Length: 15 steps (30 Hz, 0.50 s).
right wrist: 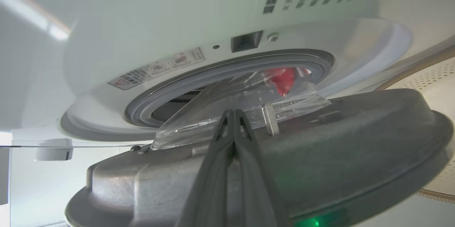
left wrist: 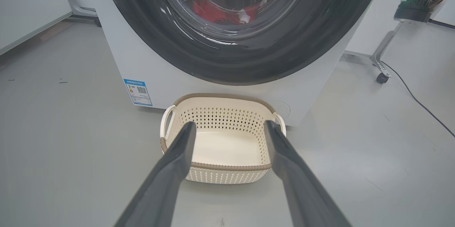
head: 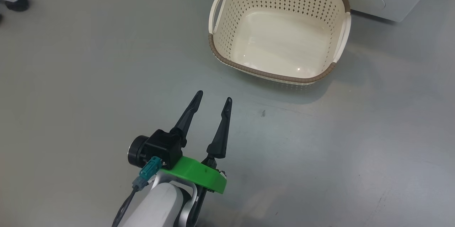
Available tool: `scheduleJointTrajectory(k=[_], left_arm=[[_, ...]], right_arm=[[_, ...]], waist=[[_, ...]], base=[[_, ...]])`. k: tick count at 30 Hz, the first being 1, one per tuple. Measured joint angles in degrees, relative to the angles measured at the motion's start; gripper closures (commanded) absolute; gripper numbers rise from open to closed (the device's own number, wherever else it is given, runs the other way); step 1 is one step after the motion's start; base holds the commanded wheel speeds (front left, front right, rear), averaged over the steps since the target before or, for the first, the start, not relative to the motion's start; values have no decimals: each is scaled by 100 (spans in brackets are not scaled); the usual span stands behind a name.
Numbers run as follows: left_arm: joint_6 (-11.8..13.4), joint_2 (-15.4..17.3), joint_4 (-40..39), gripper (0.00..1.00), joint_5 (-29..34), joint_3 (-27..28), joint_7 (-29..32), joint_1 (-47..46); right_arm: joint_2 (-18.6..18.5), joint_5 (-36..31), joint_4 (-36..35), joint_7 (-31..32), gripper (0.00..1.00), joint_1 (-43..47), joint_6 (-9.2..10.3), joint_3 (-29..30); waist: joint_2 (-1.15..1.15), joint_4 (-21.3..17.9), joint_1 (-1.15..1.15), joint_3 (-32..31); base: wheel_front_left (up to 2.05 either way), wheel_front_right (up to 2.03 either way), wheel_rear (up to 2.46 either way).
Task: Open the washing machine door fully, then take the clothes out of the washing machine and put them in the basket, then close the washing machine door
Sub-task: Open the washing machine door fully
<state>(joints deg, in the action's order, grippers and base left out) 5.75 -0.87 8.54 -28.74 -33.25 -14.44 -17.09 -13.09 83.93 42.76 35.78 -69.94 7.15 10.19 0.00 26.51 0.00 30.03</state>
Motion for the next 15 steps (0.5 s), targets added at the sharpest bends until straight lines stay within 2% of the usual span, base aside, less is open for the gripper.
scheduleJointTrajectory(k=[15], left_arm=[[0, 0, 62, 0, 10, 121, 0, -1]], right_arm=[[102, 78, 21, 282, 100, 305, -178, -57]], waist=[[0, -133, 0, -181]], base=[[0, 0, 0]])
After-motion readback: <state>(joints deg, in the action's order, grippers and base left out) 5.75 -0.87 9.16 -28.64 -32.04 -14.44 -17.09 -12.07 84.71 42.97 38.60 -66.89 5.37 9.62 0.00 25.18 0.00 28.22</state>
